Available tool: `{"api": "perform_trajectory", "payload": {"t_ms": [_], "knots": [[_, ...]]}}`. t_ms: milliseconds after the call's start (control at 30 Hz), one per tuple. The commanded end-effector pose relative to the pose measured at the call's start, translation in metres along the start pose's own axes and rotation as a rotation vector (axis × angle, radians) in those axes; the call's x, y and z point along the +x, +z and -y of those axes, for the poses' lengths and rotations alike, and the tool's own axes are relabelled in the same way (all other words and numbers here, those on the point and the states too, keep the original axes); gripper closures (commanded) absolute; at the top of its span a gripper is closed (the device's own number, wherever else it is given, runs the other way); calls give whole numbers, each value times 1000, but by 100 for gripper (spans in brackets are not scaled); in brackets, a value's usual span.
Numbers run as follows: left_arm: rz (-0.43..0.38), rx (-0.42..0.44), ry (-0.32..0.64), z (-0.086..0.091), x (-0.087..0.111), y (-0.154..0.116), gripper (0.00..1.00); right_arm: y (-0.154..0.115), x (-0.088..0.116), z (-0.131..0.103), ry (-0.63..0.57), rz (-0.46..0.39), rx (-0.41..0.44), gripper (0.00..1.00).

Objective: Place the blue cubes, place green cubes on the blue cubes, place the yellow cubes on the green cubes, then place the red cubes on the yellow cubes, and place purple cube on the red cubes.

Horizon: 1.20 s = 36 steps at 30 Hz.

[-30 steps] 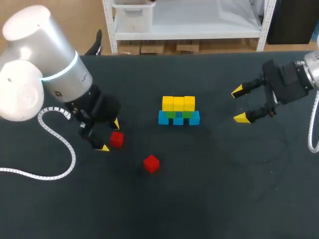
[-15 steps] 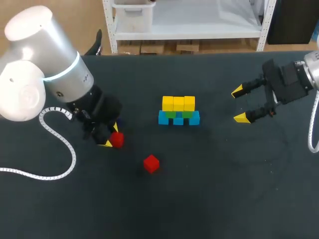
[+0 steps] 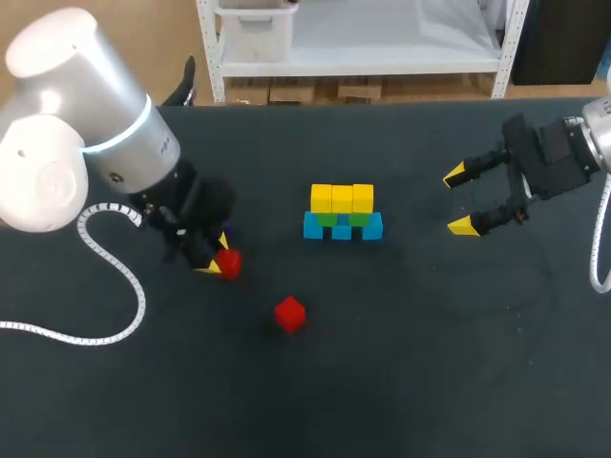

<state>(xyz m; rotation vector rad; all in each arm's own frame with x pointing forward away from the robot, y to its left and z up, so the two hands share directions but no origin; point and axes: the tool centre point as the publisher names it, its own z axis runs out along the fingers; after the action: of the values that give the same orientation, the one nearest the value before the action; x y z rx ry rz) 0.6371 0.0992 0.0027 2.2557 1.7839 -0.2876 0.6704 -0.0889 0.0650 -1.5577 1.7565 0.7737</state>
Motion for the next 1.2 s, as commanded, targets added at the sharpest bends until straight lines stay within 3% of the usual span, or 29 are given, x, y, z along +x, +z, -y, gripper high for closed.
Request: {"api": "perform_trajectory", "payload": {"t_ms": [33, 333, 667, 1200], "knots": [[7, -7, -36, 4, -5, -9, 100, 1, 0, 1, -1, 2, 0, 0], [-27, 5, -166, -11, -37, -47, 100, 1, 0, 1, -1, 2, 0, 0], [-53, -10, -173, -51, -76, -77, 100, 1, 0, 1, -1, 2, 0, 0], [-46, -7, -102, -89, -128, -66, 100, 1, 0, 1, -1, 2, 0, 0]]}}
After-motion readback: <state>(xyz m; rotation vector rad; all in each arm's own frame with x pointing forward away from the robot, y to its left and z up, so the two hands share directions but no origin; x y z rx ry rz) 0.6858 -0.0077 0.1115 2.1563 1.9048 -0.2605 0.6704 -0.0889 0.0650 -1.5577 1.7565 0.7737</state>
